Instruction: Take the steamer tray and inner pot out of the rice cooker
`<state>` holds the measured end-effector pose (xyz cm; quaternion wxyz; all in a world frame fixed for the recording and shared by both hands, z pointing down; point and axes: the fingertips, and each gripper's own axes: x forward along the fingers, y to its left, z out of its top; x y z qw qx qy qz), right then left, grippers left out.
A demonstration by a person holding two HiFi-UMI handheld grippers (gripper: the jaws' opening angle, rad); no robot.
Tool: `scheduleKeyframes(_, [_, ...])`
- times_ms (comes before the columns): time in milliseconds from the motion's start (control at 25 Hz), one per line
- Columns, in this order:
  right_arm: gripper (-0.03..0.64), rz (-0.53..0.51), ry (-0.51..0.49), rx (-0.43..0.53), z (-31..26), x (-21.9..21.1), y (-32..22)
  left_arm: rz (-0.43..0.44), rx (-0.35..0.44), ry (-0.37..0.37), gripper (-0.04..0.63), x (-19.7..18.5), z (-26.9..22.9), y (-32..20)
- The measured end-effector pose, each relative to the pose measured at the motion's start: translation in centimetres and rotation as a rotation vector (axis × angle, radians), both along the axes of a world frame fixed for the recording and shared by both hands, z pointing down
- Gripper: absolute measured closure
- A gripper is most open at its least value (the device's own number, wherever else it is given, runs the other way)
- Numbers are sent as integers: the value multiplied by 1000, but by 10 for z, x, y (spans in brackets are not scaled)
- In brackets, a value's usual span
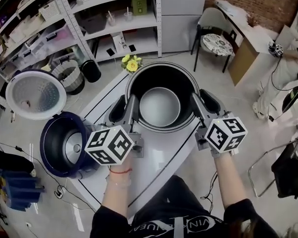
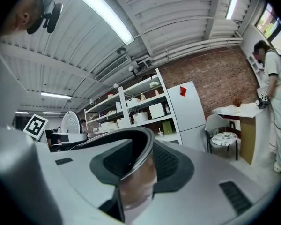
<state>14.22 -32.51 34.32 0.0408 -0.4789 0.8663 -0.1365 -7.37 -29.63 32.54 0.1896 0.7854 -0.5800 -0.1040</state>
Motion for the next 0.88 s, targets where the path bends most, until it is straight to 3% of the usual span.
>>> scheduleKeyframes(360, [489, 86, 31, -87, 52, 49, 1, 92, -115, 4, 465, 47, 58, -17])
scheduleKeyframes(880, [492, 115, 59, -179, 116, 77, -14, 129, -250, -9, 465, 76, 128, -35])
